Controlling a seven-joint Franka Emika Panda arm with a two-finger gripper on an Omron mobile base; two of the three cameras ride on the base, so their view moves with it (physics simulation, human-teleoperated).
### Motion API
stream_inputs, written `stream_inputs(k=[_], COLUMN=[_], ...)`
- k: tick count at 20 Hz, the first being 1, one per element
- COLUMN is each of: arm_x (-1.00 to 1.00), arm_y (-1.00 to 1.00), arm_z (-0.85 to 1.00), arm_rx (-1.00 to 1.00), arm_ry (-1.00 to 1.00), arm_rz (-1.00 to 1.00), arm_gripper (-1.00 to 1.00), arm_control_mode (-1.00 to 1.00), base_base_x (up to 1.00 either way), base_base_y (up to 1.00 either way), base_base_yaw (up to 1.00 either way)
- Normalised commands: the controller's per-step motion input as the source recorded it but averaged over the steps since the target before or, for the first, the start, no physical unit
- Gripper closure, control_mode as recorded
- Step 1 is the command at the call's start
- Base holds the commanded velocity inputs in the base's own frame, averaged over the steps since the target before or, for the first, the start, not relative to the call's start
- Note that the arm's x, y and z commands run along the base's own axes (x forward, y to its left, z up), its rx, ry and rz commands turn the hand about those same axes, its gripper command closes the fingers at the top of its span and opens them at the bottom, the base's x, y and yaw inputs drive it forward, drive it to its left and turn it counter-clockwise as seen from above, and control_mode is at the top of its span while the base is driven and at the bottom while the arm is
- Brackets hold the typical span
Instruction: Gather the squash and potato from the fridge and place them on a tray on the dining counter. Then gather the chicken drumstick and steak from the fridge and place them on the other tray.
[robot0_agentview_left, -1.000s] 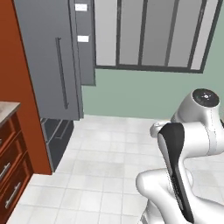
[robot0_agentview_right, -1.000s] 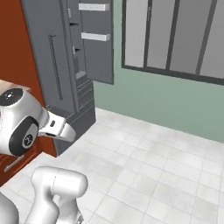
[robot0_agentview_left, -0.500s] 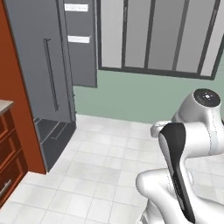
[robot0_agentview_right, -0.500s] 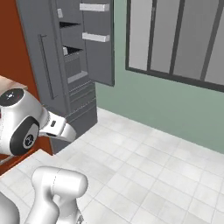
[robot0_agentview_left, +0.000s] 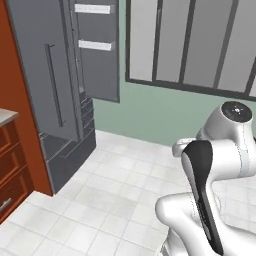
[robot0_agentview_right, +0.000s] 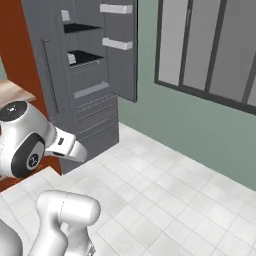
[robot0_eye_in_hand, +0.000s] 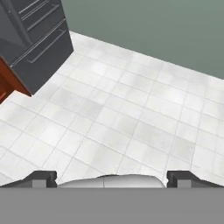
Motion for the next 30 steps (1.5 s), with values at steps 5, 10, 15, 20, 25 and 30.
stream_inputs(k=[5, 10, 15, 20, 25, 30], arm_x=[0.00, 0.00, 0.00, 0.00, 0.00, 0.00], arm_y=[0.00, 0.00, 0.00, 0.00, 0.00, 0.00], arm_z=[0.00, 0.00, 0.00, 0.00, 0.00, 0.00], arm_rx=[0.00, 0.00, 0.00, 0.00, 0.00, 0.00], arm_ry=[0.00, 0.00, 0.00, 0.00, 0.00, 0.00], arm_rz=[0.00, 0.00, 0.00, 0.00, 0.00, 0.00], arm_gripper=[-1.00, -1.00, -1.00, -1.00, -1.00, -1.00], arm_control_mode=[1.00, 1.00, 1.00, 1.00, 1.00, 1.00], base_base_x=[0.28, 0.32, 0.40, 0.43, 0.42, 0.38], base_base_y=[-0.71, -0.74, -0.71, -0.68, -0.66, -0.64], base_base_yaw=[0.33, 0.35, 0.36, 0.35, 0.35, 0.34])
